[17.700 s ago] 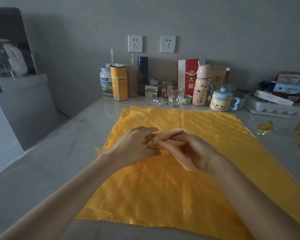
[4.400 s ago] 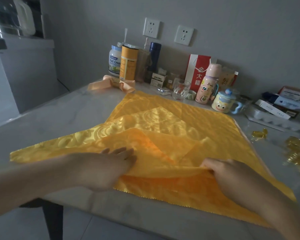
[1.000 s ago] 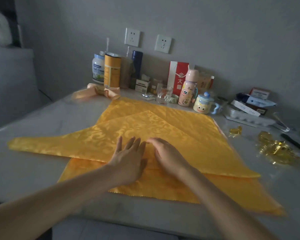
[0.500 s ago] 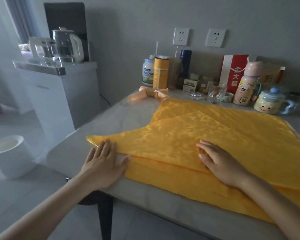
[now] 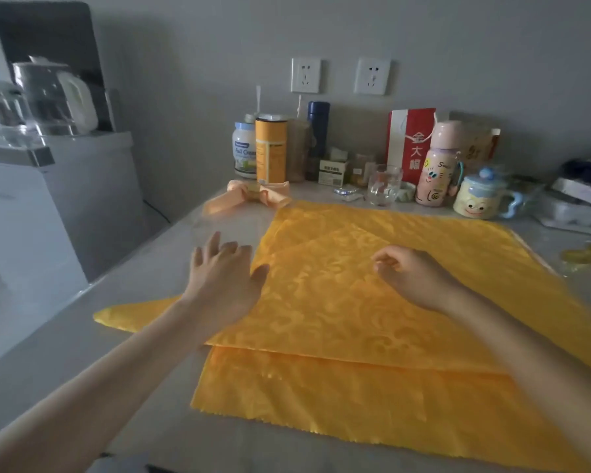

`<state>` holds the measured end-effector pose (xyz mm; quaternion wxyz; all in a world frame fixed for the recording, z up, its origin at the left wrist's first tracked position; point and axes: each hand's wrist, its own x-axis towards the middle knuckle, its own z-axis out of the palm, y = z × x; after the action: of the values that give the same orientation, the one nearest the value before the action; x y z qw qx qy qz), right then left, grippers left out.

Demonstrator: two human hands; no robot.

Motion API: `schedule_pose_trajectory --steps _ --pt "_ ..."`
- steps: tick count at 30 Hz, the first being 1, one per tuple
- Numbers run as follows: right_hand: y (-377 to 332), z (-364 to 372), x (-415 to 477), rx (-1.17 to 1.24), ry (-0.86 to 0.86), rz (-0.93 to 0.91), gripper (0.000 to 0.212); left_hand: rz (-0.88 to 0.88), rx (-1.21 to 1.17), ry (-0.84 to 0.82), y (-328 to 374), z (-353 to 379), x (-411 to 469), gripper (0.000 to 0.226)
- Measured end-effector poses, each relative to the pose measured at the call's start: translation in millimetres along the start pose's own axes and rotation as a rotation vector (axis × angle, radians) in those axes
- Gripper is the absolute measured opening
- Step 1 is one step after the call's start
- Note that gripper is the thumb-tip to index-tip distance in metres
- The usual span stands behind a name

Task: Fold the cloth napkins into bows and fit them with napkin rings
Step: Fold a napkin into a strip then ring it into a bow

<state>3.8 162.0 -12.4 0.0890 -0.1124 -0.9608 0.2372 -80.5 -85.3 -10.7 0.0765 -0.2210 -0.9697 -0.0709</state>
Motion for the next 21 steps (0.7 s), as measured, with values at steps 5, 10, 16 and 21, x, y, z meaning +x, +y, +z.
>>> schedule_pose_trajectory --steps 5,10,16,21 --pt "32.7 1.2 56.7 -0.041 0.104 0.195 0.029 0.198 -0.078 -0.094 63.8 33.0 75.9 0.044" --pt "58.2 1.2 91.6 -0.156 0.048 0.376 0.051 0.134 -0.028 -0.229 86.3 53.0 120.0 0.041" --pt "57.8 -25.0 110.1 0.003 -0.203 0.538 0.048 0.114 -0.185 -0.513 80.7 31.8 163.3 0.057" --pt "62.1 -18.0 118.2 0.104 -0.131 0.486 0.030 0.116 -0.405 -0.485 77.4 43.9 176.1 0.046"
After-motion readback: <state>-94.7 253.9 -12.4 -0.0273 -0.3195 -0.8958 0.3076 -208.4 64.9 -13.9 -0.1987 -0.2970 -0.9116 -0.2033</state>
